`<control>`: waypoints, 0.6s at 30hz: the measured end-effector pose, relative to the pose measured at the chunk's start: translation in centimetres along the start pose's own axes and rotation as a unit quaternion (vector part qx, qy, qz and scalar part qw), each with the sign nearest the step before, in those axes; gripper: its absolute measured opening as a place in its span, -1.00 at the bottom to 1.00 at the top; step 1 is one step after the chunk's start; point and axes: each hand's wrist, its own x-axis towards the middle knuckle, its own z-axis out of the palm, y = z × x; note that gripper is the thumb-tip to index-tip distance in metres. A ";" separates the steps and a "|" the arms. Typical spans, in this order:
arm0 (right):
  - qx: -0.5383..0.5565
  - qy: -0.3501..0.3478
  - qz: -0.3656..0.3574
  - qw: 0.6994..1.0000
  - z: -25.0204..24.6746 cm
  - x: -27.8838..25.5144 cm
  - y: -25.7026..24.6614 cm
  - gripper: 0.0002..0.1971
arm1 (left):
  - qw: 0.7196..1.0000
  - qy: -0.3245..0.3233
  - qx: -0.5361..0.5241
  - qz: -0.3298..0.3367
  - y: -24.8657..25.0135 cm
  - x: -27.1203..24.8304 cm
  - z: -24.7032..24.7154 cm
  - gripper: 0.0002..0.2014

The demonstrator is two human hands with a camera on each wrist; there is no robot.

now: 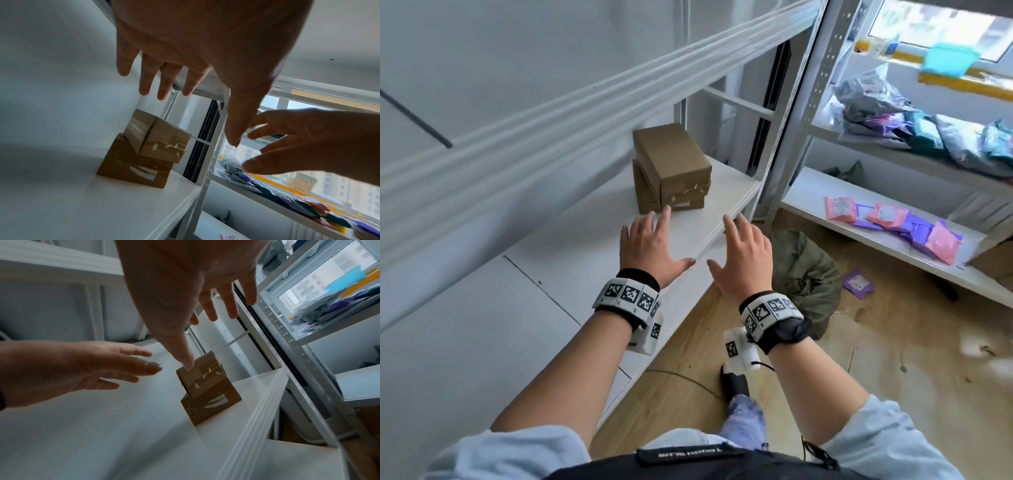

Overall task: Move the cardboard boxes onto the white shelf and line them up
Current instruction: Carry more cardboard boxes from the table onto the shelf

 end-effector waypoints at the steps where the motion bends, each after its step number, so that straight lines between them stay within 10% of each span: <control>1: 0.003 0.003 -0.009 1.000 0.5 1.6 0.3 -0.09 | 1.000 0.003 -0.002 -0.010 0.1 1.3 0.2 0.11; 18: 0.105 -0.112 -0.155 0.976 8.8 25.9 3.4 0.00 | 0.974 0.009 -0.097 -0.203 0.8 19.3 5.1 0.10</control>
